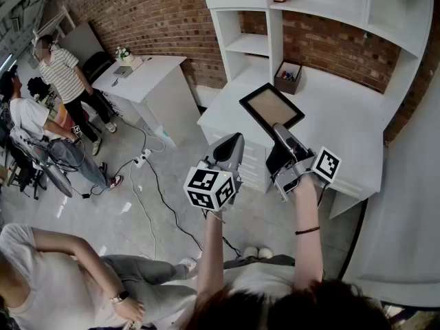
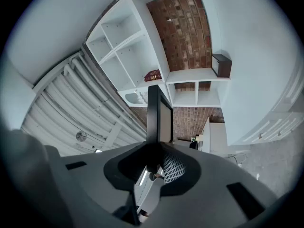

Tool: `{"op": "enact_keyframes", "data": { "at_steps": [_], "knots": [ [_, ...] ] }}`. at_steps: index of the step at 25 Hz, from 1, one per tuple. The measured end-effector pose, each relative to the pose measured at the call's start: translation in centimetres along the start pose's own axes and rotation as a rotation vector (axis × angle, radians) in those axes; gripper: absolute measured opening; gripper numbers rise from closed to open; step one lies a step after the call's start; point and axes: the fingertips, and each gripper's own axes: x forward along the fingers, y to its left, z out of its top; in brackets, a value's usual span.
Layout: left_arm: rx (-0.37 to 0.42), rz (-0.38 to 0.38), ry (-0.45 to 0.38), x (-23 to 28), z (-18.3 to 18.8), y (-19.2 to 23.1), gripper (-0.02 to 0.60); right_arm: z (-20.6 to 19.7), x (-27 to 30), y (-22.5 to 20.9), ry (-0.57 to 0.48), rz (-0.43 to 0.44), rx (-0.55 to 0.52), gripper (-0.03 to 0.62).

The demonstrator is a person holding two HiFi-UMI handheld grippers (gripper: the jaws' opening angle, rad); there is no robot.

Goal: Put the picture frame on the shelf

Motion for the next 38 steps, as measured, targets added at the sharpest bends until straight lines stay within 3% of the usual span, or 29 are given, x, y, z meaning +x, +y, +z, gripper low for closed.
{"op": "enact_keyframes", "data": {
  "at_steps": [22,38],
  "knots": [
    [-0.024,0.051,0.006,0.6,-1.1,-0.4,0.011,2.2,-0.3,-0.7,-0.001,0.003,0.022,0.072],
    [-0.009,0.111,0.009,0.1,-0.9,0.6,0.011,0.8,0.7,-1.6,0.045,0.014,0.082,0.072]
  ]
}}
